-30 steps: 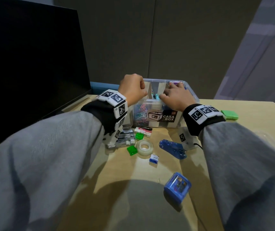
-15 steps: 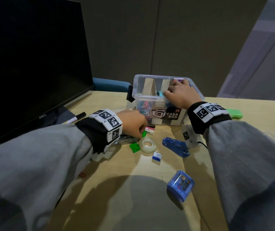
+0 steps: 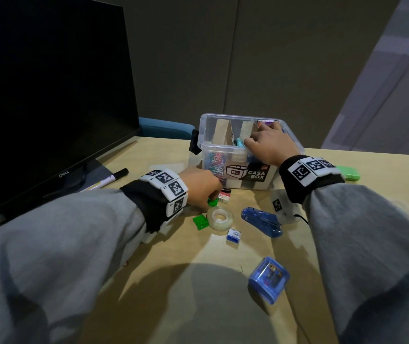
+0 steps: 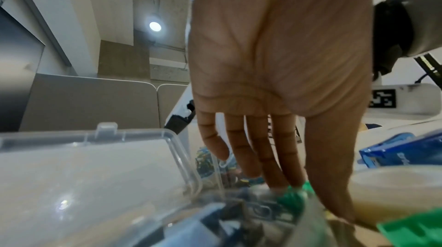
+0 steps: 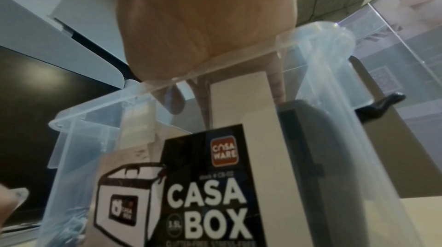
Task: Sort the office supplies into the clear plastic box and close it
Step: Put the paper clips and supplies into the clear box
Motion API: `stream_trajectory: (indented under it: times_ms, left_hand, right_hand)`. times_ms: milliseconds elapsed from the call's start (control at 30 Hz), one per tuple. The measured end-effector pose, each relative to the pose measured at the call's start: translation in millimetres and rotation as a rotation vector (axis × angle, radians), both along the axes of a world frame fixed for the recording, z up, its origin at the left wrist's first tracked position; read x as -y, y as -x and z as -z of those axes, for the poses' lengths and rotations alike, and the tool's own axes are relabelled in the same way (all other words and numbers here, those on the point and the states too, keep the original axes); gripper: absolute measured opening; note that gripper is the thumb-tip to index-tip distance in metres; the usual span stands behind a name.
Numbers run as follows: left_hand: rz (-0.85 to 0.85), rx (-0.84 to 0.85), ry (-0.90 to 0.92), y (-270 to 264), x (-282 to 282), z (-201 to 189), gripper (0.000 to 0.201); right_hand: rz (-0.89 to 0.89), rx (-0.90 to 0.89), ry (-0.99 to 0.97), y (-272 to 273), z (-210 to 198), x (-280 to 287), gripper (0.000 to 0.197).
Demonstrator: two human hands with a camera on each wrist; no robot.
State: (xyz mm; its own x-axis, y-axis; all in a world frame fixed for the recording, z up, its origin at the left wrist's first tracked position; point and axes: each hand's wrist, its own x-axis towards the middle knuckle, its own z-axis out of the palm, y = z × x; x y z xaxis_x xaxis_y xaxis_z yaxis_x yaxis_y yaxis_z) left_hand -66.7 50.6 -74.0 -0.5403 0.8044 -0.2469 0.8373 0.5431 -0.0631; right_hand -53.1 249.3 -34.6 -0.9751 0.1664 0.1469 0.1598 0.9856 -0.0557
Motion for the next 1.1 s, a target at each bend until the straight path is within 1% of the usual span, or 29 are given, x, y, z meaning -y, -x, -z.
stream_trajectory:
  times_ms: [133, 167, 333, 400, 467, 633, 767, 933, 1100]
  left_hand:
    - [-0.001, -0.031, -0.008, -2.6, -0.5, 4.4, 0.006]
    - [0.001, -0.035, -0.008, -3.2, 0.4, 4.5, 0.005]
    - [-0.003, -0.022, -0.036, -3.7, 4.7, 5.1, 0.009]
    - [-0.006, -0.009, -0.069, -2.8, 3.4, 7.3, 0.018]
    - [-0.011, 0.014, -0.083, -2.1, 1.4, 9.1, 0.022]
    - [-0.029, 0.109, -0.114, -2.1, -2.1, 11.9, 0.020]
    - [0.011, 0.080, -0.119, -2.8, -5.1, 12.5, 0.015]
    - [0.038, 0.083, -0.143, -6.2, -10.5, 13.0, 0.012]
    - [0.126, 0.043, -0.105, -9.8, -13.9, 11.4, 0.009]
  right_hand:
    - [-0.002, -0.004, 0.002, 0.2, 0.7, -0.3, 0.046]
    - [-0.001, -0.007, 0.005, 0.4, 1.0, -0.6, 0.046]
    - [0.002, -0.017, 0.016, 1.0, 0.9, -0.6, 0.048]
    - [0.004, -0.015, 0.015, 0.2, 0.4, -0.3, 0.046]
    - [0.007, -0.009, 0.011, -0.7, -0.3, 0.6, 0.046]
    - [0.009, -0.010, 0.012, -2.2, -1.6, 2.2, 0.046]
    - [0.009, -0.016, 0.014, -2.6, -2.2, 2.2, 0.047]
    - [0.007, -0.017, 0.014, -3.0, -1.5, 1.7, 0.046]
    - [0.010, -0.015, 0.031, -3.3, -1.6, 1.6, 0.045]
